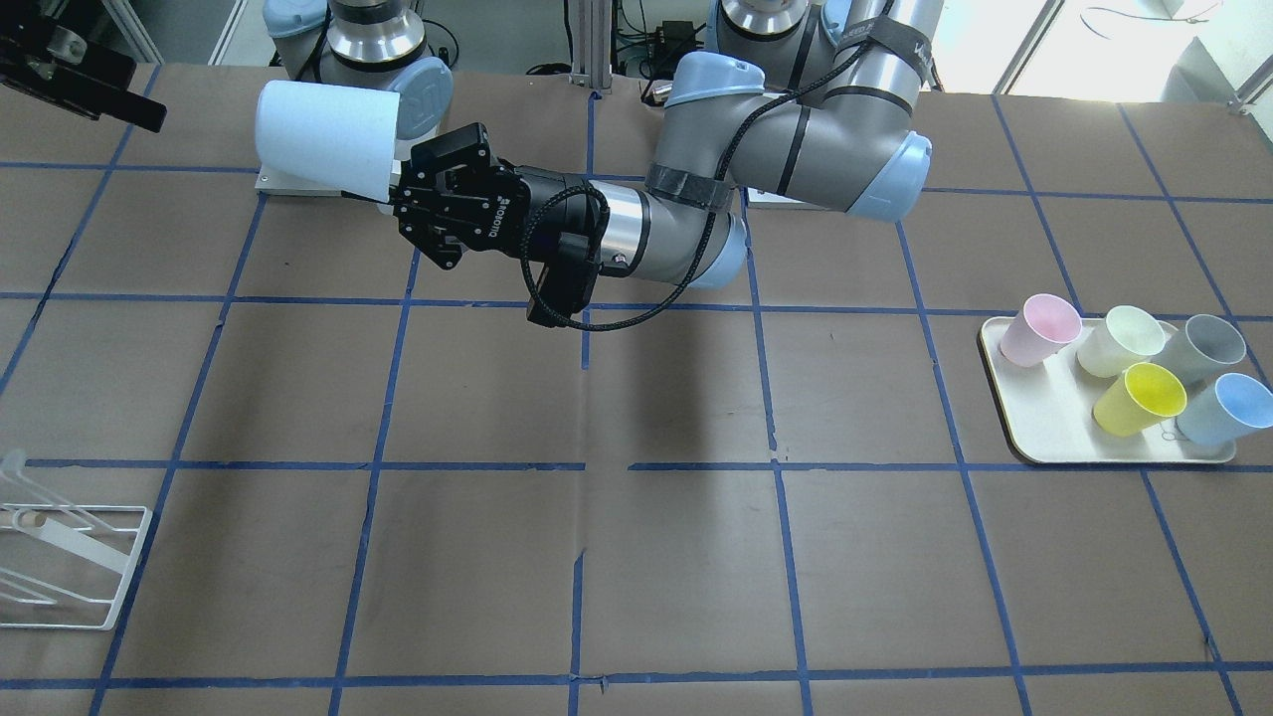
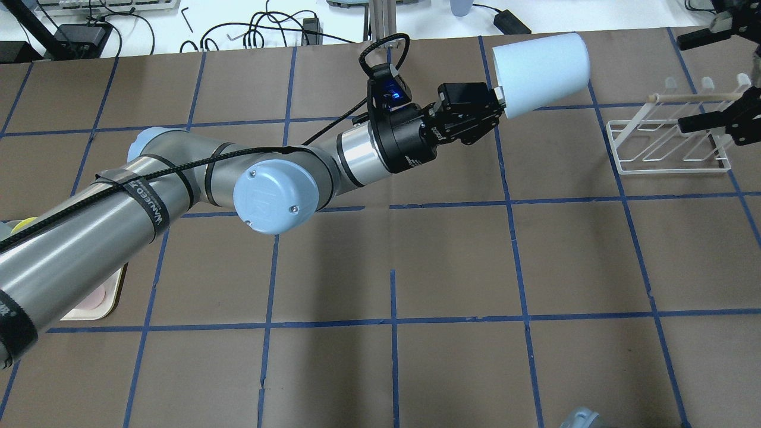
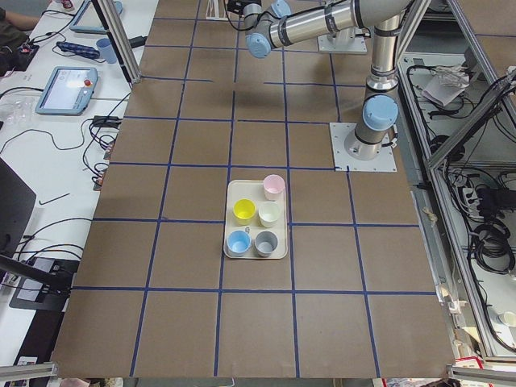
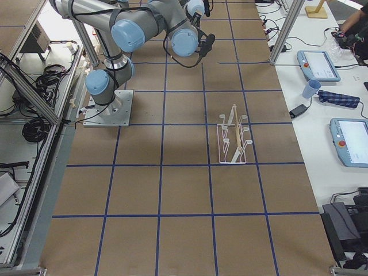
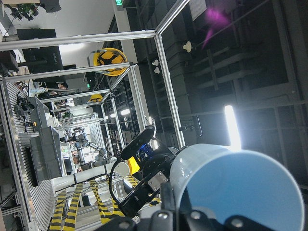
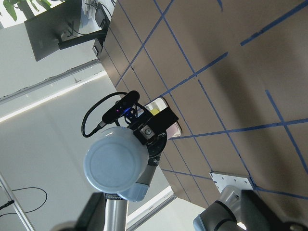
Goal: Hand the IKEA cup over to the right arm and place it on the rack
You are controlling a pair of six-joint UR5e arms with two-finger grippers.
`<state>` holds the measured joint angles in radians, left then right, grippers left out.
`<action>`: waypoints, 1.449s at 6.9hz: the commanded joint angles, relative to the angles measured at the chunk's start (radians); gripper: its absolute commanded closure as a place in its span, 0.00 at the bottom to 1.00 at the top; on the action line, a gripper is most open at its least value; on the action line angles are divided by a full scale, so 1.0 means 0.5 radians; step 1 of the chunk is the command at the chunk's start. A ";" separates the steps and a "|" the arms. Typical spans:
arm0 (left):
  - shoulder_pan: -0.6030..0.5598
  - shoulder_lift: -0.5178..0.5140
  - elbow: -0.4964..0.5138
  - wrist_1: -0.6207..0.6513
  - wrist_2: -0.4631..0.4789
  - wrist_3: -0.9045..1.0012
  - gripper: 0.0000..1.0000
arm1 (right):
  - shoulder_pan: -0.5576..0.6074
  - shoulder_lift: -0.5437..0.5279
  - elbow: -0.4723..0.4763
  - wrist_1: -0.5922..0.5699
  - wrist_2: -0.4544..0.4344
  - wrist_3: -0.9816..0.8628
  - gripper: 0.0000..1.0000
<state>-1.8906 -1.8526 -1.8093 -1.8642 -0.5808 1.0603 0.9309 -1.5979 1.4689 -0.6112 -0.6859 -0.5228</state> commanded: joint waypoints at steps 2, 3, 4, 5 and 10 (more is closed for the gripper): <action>-0.011 -0.004 0.020 -0.002 -0.001 -0.001 1.00 | 0.285 0.048 0.004 -0.063 0.159 -0.001 0.00; -0.011 -0.004 0.023 -0.002 -0.001 -0.001 1.00 | 0.389 0.072 -0.014 -0.112 0.172 0.051 0.00; -0.011 -0.004 0.023 -0.002 -0.001 -0.001 1.00 | 0.396 0.079 -0.017 -0.115 0.203 0.073 0.00; -0.011 -0.004 0.023 -0.002 -0.001 -0.001 1.00 | 0.396 0.079 -0.017 -0.115 0.206 0.073 0.00; -0.011 -0.019 0.023 0.001 -0.001 0.002 1.00 | 0.396 0.085 -0.036 -0.155 0.249 0.122 0.01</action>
<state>-1.8960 -1.8610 -1.7978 -1.8638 -0.5814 1.0615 1.1289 -1.5562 1.4504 -0.6795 -0.5585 -0.4612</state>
